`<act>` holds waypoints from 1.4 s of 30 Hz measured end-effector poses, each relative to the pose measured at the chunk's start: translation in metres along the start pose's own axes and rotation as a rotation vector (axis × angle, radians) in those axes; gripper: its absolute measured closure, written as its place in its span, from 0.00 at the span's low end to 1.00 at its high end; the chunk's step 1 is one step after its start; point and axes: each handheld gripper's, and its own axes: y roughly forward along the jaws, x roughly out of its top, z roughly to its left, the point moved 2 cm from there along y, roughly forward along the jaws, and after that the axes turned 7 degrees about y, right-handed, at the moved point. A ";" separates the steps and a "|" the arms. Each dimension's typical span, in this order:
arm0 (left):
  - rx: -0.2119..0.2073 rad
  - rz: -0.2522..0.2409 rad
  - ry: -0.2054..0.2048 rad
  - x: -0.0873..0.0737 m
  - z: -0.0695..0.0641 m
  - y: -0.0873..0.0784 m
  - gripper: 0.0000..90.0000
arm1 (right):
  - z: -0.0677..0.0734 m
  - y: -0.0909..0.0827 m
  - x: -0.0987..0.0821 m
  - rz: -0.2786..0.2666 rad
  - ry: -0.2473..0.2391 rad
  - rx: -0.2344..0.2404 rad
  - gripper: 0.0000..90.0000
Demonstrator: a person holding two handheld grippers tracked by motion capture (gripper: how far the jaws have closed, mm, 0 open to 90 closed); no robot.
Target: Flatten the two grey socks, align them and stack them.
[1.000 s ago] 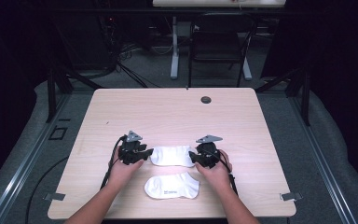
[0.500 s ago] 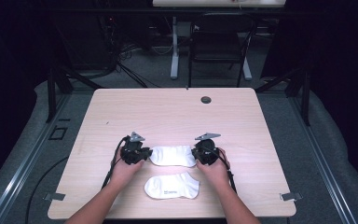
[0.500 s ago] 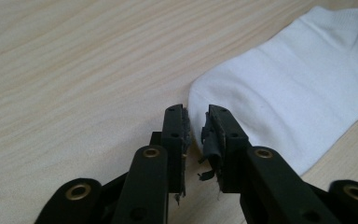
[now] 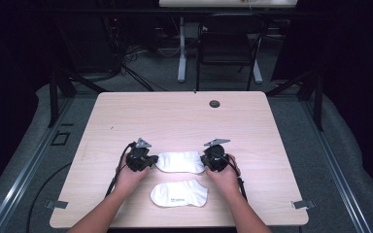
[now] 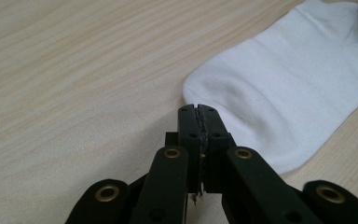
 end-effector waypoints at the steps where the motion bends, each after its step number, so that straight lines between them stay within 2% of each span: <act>1: 0.000 0.001 0.001 0.000 0.000 0.000 0.99 | 0.000 0.000 0.000 -0.004 -0.004 0.002 0.96; 14: -0.004 -0.013 0.007 0.002 -0.002 -0.005 1.00 | 0.000 -0.005 0.000 -0.021 -0.003 0.013 0.96; 23: -0.007 -0.038 -0.007 0.003 -0.002 -0.010 1.00 | 0.002 -0.011 0.004 -0.037 -0.004 0.020 0.96; 34: -0.023 -0.075 -0.019 0.007 -0.003 -0.025 1.00 | 0.008 -0.025 0.013 -0.068 -0.025 0.037 0.96; 35: -0.020 -0.070 -0.003 0.009 -0.004 -0.028 1.00 | 0.010 -0.027 0.014 -0.073 -0.028 0.037 0.96; 42: -0.022 -0.094 -0.006 0.014 -0.006 -0.037 1.00 | 0.017 -0.034 0.018 -0.094 -0.045 0.048 0.96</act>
